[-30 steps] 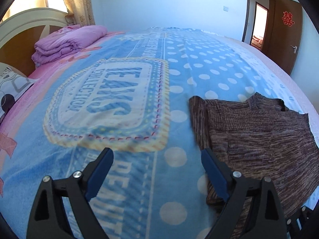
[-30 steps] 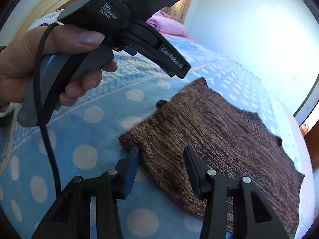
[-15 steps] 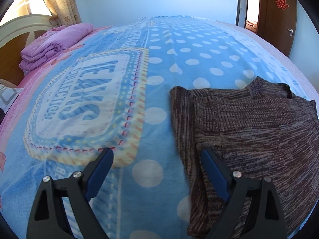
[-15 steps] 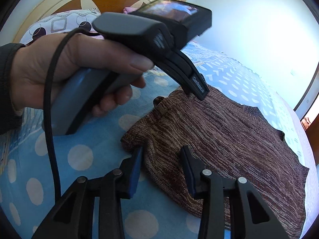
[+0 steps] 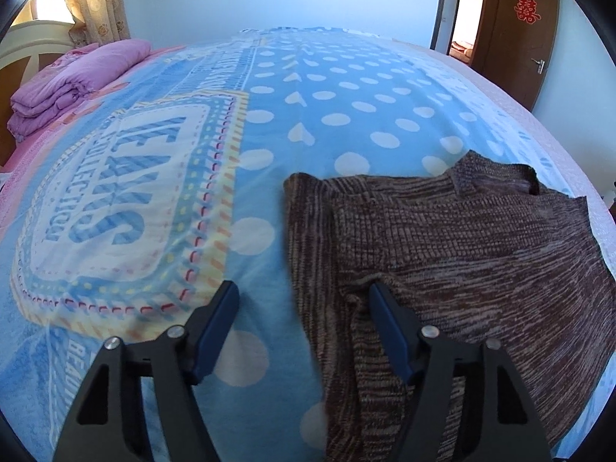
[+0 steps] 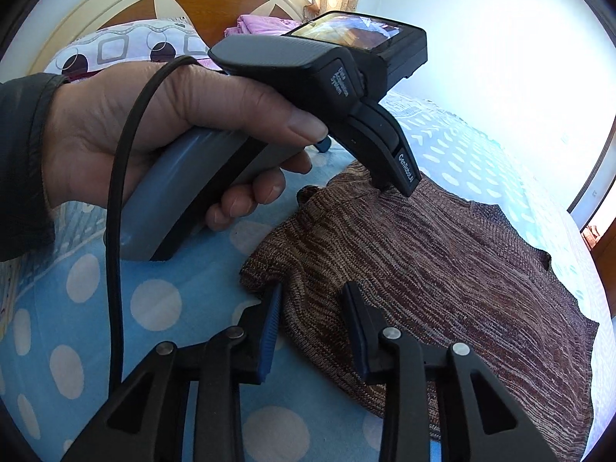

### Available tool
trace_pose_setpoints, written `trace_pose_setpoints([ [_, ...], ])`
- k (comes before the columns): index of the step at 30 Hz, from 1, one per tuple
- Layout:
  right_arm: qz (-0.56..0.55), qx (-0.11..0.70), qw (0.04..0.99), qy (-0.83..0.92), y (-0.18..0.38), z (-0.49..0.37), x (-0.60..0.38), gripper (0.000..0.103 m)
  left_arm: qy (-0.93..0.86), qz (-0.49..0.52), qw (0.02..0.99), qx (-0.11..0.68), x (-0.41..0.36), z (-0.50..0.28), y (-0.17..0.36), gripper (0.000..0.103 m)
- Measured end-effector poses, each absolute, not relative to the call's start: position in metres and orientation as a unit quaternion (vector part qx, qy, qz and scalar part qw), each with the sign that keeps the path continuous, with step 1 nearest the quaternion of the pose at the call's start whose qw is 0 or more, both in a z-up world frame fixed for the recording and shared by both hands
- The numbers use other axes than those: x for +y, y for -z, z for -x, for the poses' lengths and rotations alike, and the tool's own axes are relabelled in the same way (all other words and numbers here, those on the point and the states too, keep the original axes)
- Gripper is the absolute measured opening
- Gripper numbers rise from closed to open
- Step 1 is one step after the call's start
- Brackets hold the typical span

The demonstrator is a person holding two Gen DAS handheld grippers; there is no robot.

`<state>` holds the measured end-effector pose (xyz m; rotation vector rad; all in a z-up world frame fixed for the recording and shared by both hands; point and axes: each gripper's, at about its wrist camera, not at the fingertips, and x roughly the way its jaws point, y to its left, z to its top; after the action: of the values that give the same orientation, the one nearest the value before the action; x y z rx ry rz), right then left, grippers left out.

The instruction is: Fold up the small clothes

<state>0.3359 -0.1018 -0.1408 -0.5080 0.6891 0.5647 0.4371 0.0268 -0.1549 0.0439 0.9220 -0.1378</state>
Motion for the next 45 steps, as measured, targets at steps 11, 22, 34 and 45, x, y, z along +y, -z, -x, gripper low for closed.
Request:
trace_pose_setpoints([
  [11, 0.245, 0.324, 0.874, -0.267, 0.142, -0.328, -0.102, 0.033, 0.118, 0.049, 0.888, 0.442, 0.036, -0.444, 0.152, 0.049],
  [22, 0.240, 0.328, 0.869, -0.282, 0.144, -0.327, -0.100, 0.013, 0.127, 0.040, 0.882, 0.452, 0.030, -0.446, 0.153, 0.011],
  [34, 0.145, 0.330, 0.889, -0.282, 0.112, -0.331, -0.153, 0.008, 0.143, 0.073, 0.889, 0.430, 0.027, -0.435, 0.102, 0.010],
  [45, 0.076, 0.310, 0.911, -0.262, 0.075, -0.327, -0.233, 0.008, 0.184, 0.067, 0.900, 0.389, -0.043, -0.429, 0.047, 0.010],
])
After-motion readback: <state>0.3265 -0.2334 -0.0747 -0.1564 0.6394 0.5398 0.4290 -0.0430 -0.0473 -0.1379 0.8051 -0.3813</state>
